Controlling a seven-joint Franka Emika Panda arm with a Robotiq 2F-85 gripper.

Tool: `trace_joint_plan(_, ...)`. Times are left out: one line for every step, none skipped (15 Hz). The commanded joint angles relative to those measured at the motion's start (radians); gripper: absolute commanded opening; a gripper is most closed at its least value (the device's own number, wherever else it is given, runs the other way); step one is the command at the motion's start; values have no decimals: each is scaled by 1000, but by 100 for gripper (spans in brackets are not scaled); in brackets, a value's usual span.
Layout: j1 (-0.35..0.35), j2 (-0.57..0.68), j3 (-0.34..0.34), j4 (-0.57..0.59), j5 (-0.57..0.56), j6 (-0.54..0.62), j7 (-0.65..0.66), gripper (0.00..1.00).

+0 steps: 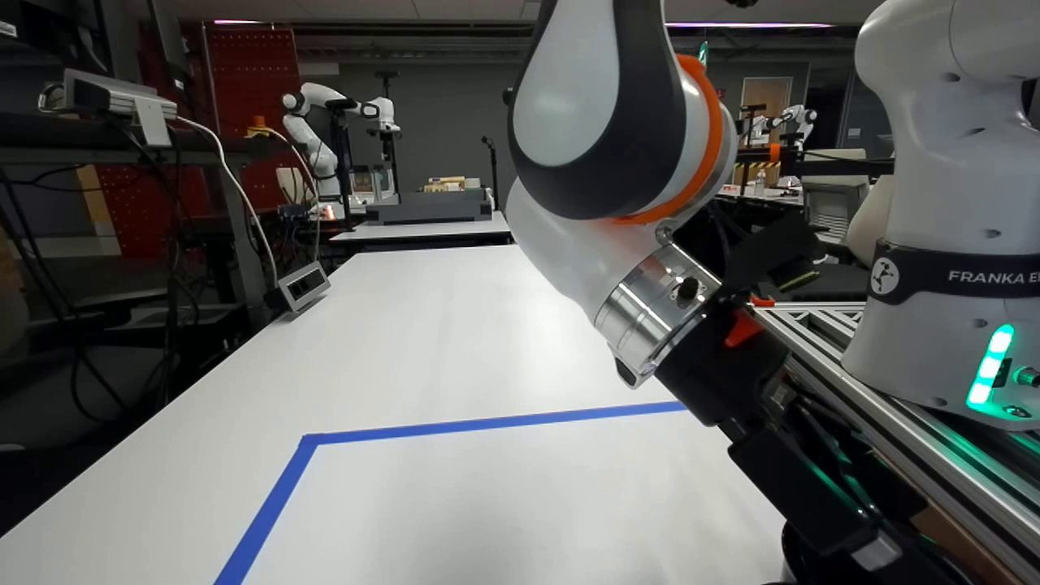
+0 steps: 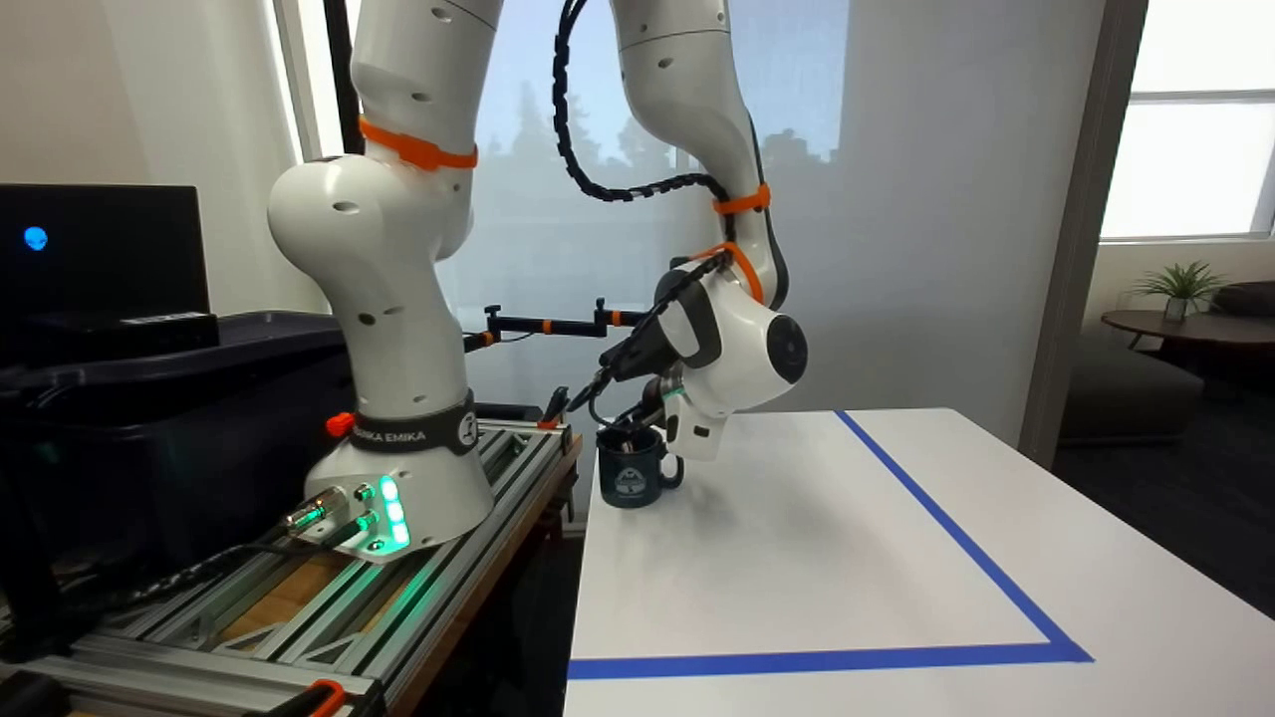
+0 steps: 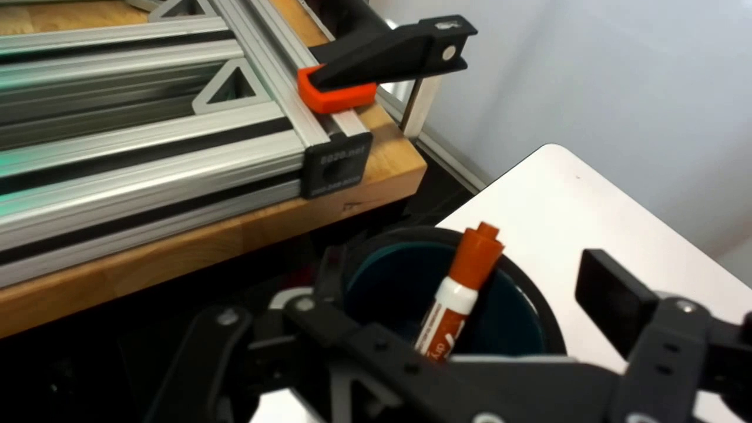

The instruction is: Remove the marker from the cup and put it on the table

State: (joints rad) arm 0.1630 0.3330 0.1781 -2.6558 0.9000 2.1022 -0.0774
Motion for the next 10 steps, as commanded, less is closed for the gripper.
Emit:
trace_joint_plan(24,8,14,-7,36,49,23,100)
trace_joint_plan(25,10,17,-7,37,54,26,100)
trace_joint_plan(27,11,19,-7,39,61,29,99)
trace_joint_plan(27,10,21,-8,40,62,34,93)
trace_joint_plan(26,9,22,-8,41,63,32,82)
trace_joint_plan(26,9,22,-9,42,64,32,72)
trace_joint_plan(25,8,22,-11,44,66,31,65)
trace_joint_plan(23,7,22,-11,48,65,24,58)
trace_joint_plan(24,7,22,-12,50,71,26,59)
trace_joint_plan(23,8,23,-11,53,73,23,56)
